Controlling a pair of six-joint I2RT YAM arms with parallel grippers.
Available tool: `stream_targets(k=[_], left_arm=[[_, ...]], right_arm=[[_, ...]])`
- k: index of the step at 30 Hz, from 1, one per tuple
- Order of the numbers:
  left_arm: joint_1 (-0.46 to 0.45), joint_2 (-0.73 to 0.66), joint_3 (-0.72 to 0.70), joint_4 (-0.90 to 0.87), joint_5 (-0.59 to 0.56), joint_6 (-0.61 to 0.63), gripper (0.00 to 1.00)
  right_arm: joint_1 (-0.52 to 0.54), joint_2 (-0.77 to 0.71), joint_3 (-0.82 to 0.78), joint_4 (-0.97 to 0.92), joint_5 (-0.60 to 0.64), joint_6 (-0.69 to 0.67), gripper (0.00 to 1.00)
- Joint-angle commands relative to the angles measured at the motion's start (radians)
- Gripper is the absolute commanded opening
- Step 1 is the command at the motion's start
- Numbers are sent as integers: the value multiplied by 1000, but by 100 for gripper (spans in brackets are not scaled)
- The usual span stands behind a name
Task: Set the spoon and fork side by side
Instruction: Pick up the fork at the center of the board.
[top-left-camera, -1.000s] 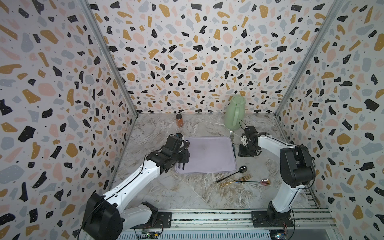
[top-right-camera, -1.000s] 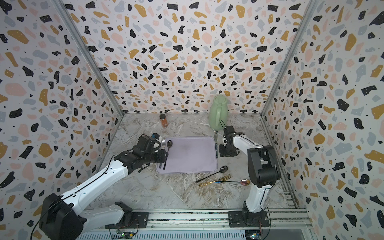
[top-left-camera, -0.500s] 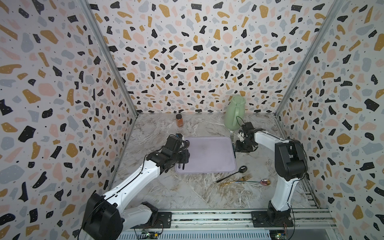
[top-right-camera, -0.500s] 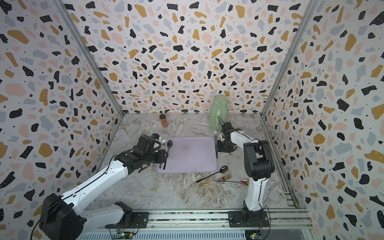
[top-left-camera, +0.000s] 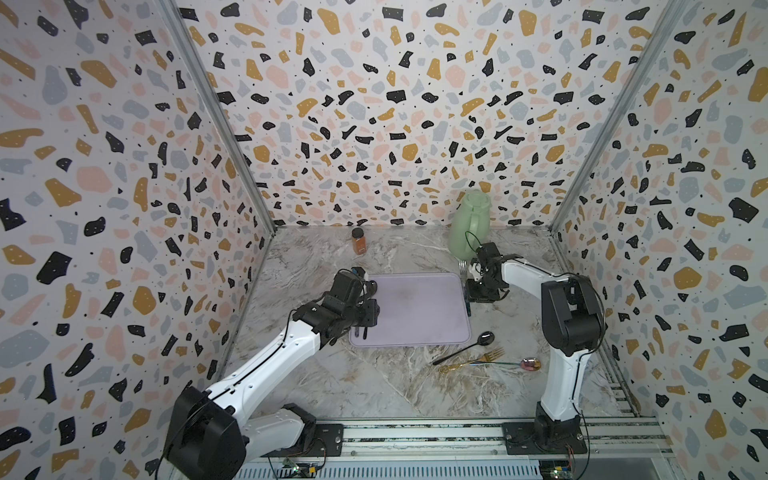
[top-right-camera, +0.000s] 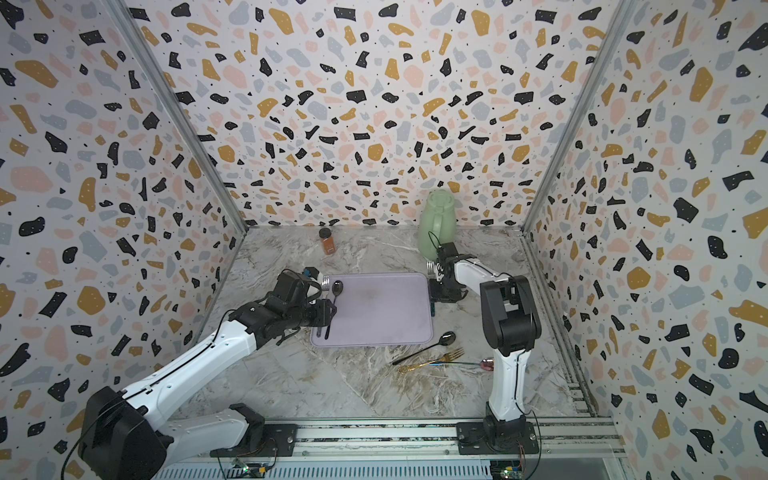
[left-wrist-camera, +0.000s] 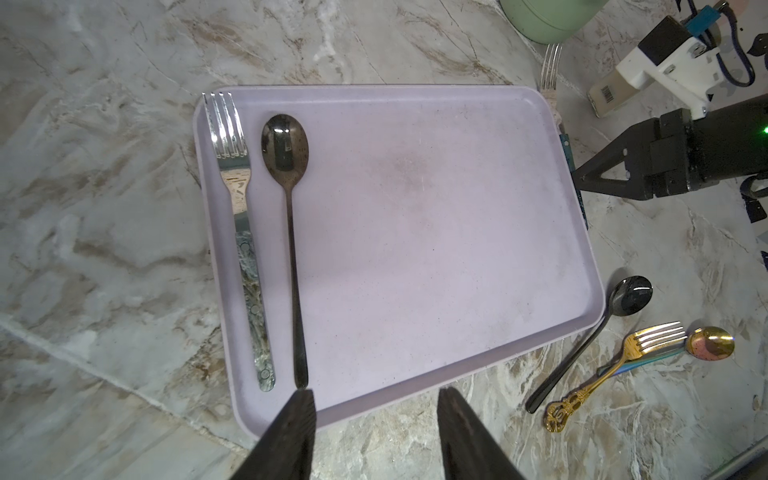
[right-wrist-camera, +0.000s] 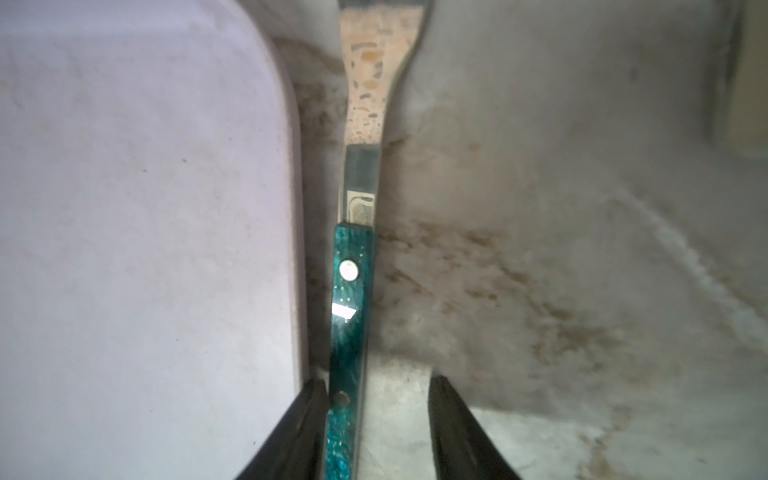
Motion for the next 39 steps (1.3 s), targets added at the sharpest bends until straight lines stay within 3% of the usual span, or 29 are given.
stream_targets(k=[1, 11, 20, 23, 28, 31, 39], left_arm=[[-6, -8, -8, 26, -17, 9, 51], [-6, -9, -13, 32, -10, 4, 51], [-7, -47, 2, -6, 3, -25, 51], [-7, -92, 25, -56, 3, -29, 51], [-6, -196, 37, -112, -104, -61, 53], [-6, -210, 87, -222, -185, -104, 53], [-6, -272, 116, -317, -237, -130, 52]], right_arm=[[14, 7, 23, -39, 23, -15, 46], [25, -23, -25, -102, 166, -24, 27], [28, -149, -91, -129, 108, 54, 0], [62, -216, -71, -175, 132, 123, 0], [160, -261, 4, -218, 125, 266, 0], [225, -234, 47, -219, 140, 360, 0], [402, -111, 145, -137, 167, 524, 0]])
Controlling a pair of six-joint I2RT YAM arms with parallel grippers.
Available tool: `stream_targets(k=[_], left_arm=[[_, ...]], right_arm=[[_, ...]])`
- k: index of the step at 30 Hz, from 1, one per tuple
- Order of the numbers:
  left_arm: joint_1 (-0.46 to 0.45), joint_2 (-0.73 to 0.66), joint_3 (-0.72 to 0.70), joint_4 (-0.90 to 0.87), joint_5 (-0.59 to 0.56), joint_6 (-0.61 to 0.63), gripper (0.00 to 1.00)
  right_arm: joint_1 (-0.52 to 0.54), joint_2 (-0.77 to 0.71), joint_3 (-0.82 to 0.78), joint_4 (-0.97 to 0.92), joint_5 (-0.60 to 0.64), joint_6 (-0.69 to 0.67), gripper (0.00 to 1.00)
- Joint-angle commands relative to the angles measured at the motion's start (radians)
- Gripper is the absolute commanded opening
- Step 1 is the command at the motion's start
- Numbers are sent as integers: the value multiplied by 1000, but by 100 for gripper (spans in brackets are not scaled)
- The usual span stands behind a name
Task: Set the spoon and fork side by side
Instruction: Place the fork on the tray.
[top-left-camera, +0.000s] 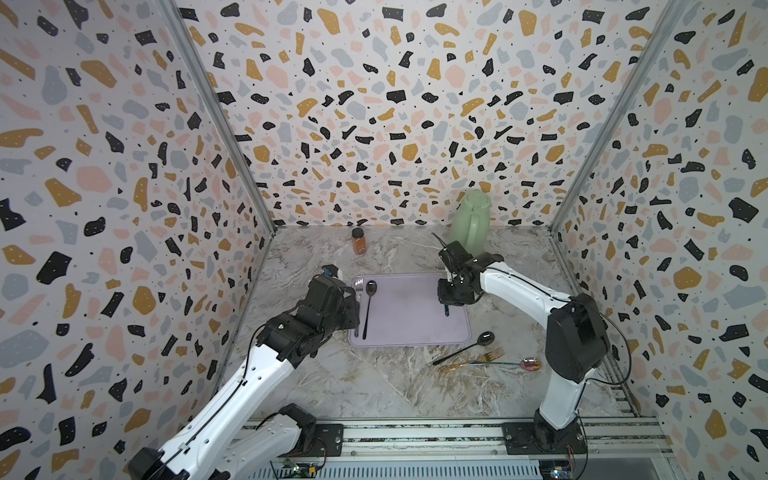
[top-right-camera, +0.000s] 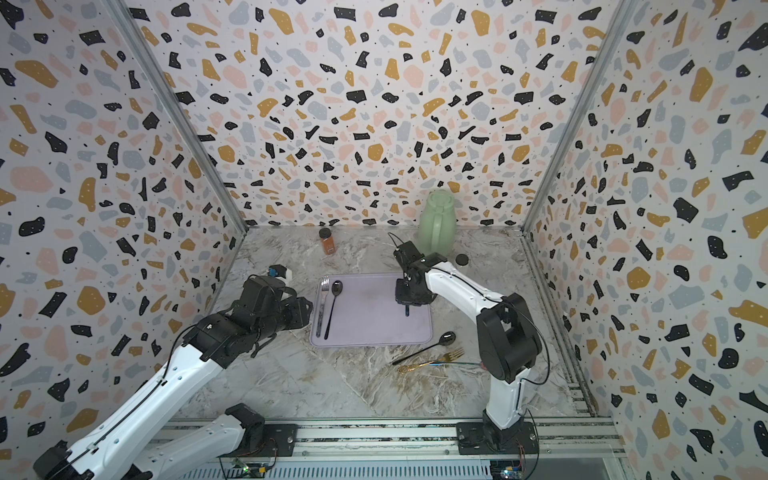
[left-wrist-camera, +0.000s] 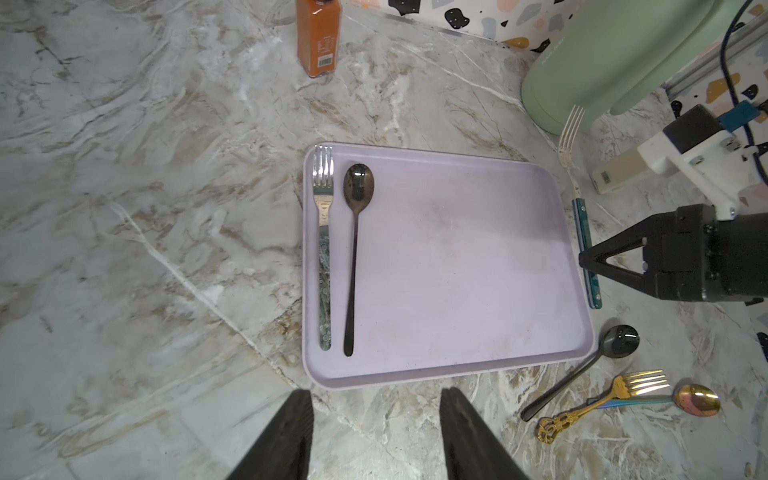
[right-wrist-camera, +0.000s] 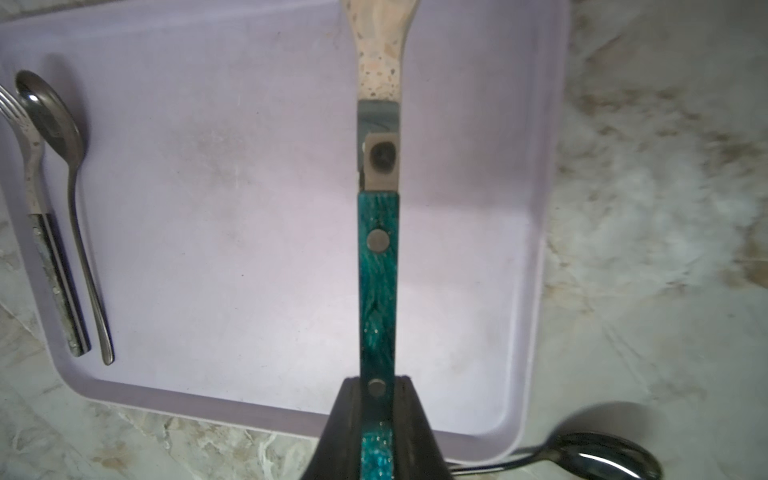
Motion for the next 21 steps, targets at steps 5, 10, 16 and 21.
stream_targets(k=[5, 10, 16, 21], left_arm=[[-2, -56, 38, -92, -78, -25, 52], [-2, -81, 30, -116, -92, -40, 52], [-2, -104, 7, -122, -89, -46, 52], [-2, -106, -1, -120, -79, -41, 52]], right_arm=[[119, 131, 161, 19, 50, 158, 0], [176, 236, 260, 28, 68, 189, 0], [208, 330, 350, 11, 89, 212, 0], [228, 370, 371, 12, 90, 213, 0]])
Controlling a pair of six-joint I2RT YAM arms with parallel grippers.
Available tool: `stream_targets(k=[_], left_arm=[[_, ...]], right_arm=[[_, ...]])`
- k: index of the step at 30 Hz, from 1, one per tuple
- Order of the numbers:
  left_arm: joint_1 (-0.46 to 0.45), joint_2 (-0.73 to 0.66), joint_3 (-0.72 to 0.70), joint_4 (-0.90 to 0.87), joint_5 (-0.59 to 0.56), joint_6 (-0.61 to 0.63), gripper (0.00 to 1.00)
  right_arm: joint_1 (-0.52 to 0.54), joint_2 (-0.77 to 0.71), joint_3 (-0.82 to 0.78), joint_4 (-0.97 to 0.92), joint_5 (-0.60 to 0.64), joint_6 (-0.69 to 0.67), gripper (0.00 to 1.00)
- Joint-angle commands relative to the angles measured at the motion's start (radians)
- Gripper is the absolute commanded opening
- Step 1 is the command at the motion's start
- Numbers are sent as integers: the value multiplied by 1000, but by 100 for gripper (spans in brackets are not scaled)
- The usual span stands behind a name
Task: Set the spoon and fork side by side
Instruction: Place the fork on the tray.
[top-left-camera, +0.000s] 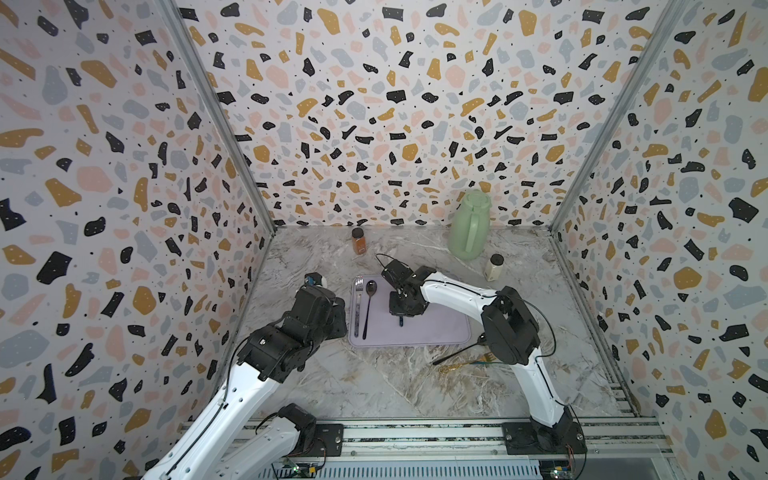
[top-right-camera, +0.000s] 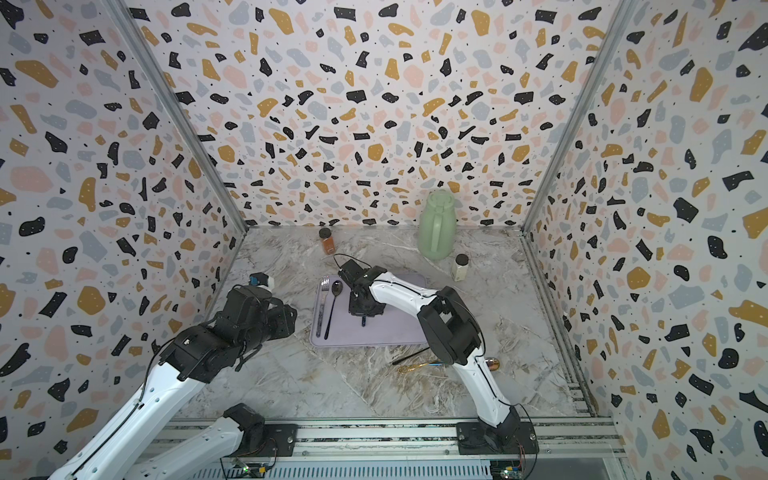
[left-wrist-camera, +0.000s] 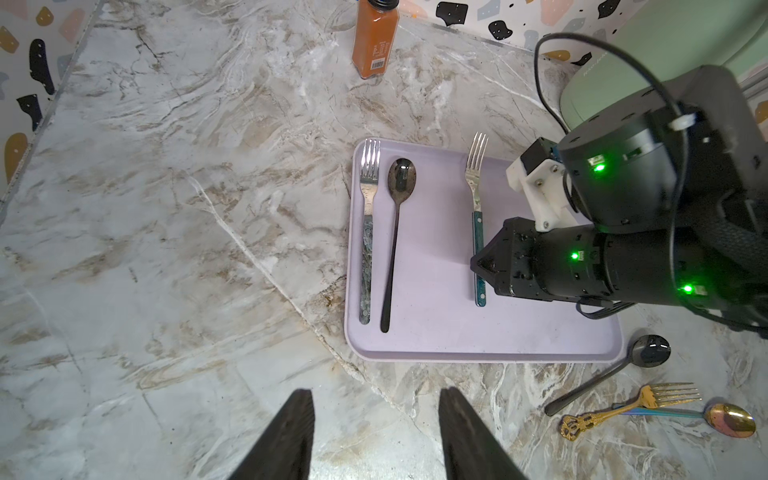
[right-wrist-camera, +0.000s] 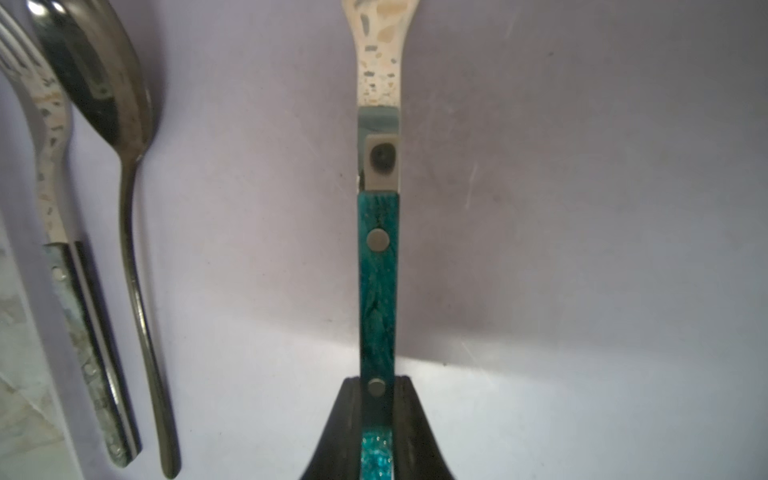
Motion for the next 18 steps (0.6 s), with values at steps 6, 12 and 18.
stream_targets(k=[6, 12, 18], left_arm=[[-2, -5, -22, 16, 17, 3, 52], [-2, 3, -26, 17, 36, 12, 52], [-15, 28, -14, 36, 105, 68, 53]], right_arm=[[45, 10, 51, -31, 32, 15, 0], [47, -28, 81, -66, 30, 3, 23], [26, -202, 35, -109, 83, -39, 41]])
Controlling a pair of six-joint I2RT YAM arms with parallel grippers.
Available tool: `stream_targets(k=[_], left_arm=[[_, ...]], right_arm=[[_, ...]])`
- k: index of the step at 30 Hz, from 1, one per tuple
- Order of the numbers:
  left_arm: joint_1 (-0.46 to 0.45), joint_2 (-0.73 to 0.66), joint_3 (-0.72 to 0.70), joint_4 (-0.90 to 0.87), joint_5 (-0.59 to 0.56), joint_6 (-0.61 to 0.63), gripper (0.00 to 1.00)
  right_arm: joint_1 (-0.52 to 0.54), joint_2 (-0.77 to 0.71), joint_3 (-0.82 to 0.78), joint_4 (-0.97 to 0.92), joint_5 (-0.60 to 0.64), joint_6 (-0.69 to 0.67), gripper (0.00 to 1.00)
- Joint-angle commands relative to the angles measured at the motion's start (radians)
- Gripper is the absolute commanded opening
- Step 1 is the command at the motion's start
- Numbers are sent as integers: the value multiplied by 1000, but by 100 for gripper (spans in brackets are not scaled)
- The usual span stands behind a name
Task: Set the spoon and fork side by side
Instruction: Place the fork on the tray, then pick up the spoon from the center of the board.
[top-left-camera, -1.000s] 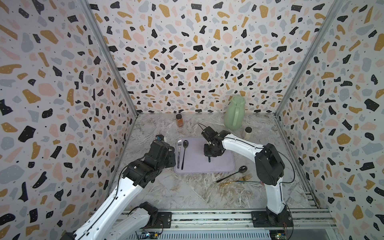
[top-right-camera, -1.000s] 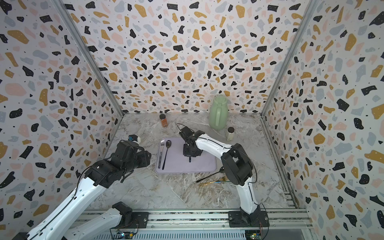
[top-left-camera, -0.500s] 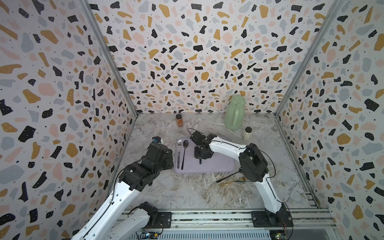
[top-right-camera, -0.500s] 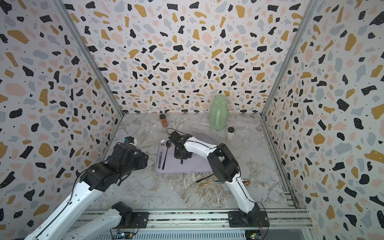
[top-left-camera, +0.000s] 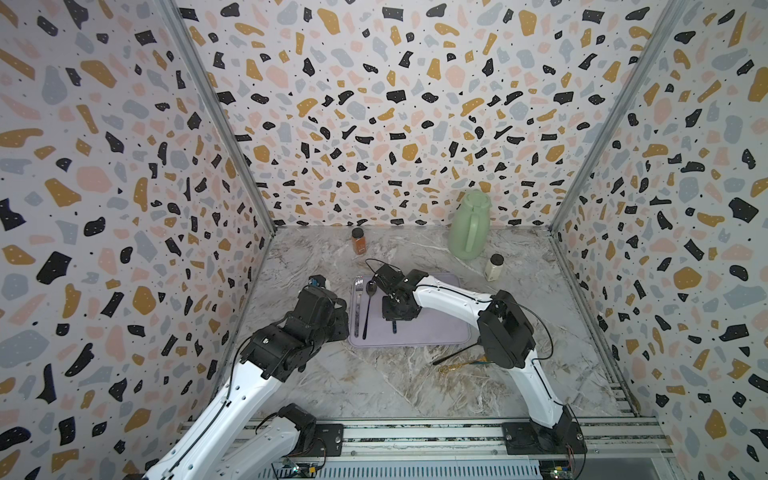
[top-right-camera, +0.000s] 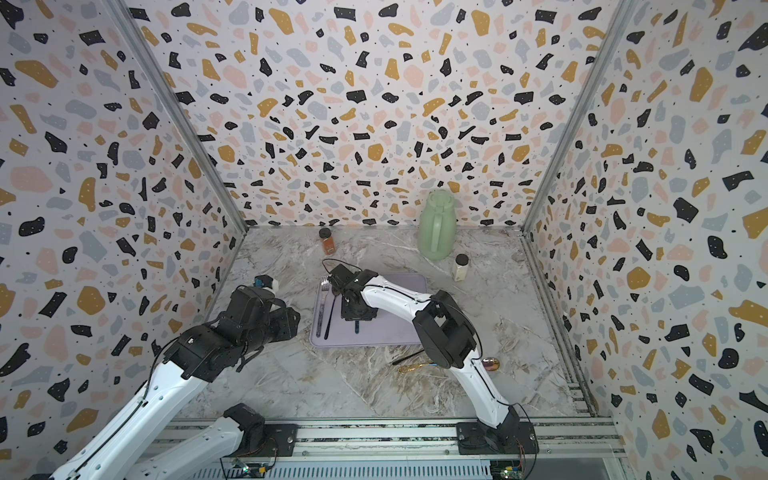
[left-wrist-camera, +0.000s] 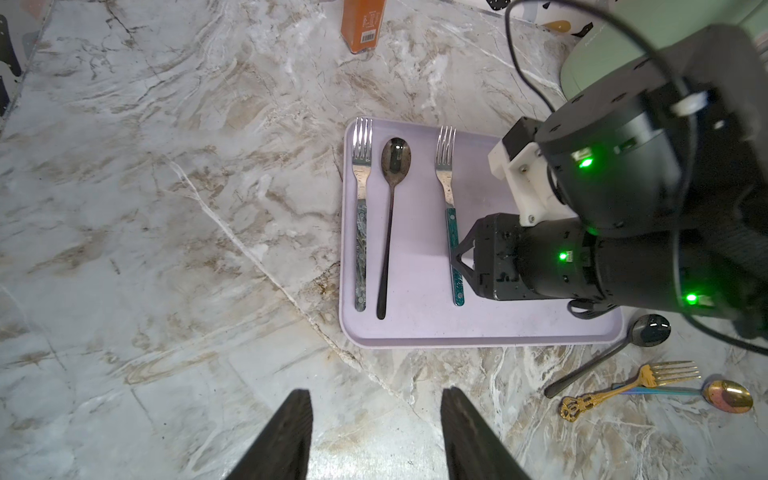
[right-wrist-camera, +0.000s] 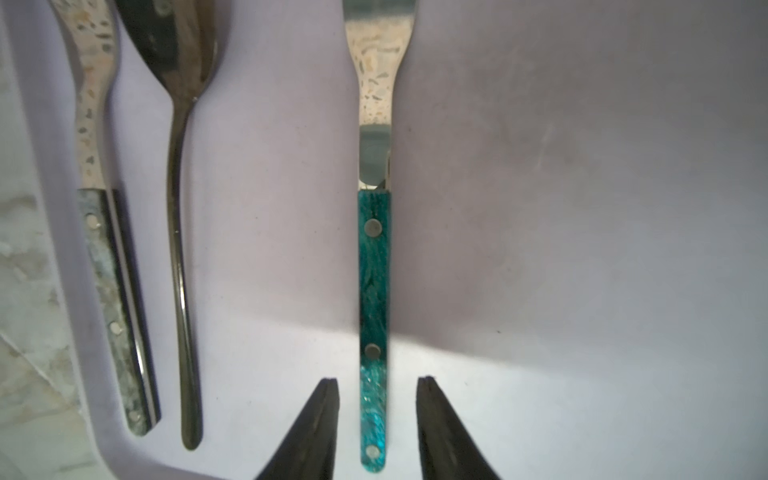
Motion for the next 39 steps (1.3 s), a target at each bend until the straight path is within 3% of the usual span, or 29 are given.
stream_targets(k=[1, 6, 10, 19, 26, 35, 39], left_arm=[[-28, 20, 1, 55, 75, 57, 53], [-258, 94, 12, 158, -12, 111, 55], [-432, 232, 28, 294, -46, 177, 55], [-656, 643, 119, 555, 48, 441, 54], [-675, 903, 269, 487, 89, 499, 55], [-675, 1050, 337, 527, 183, 643, 54], [-674, 1099, 373, 525, 185, 675, 48]], right_arm=[[-30, -202, -29, -57, 49, -29, 41], [-112, -420, -213, -58, 87, -77, 42], [-195, -604, -369, -58, 112, -154, 44], [-429, -888, -649, -57, 49, -294, 46], [-575, -969, -763, -56, -32, -355, 47], [-684, -1005, -821, -51, -98, -397, 46], [-720, -1017, -832, -51, -124, -410, 45]])
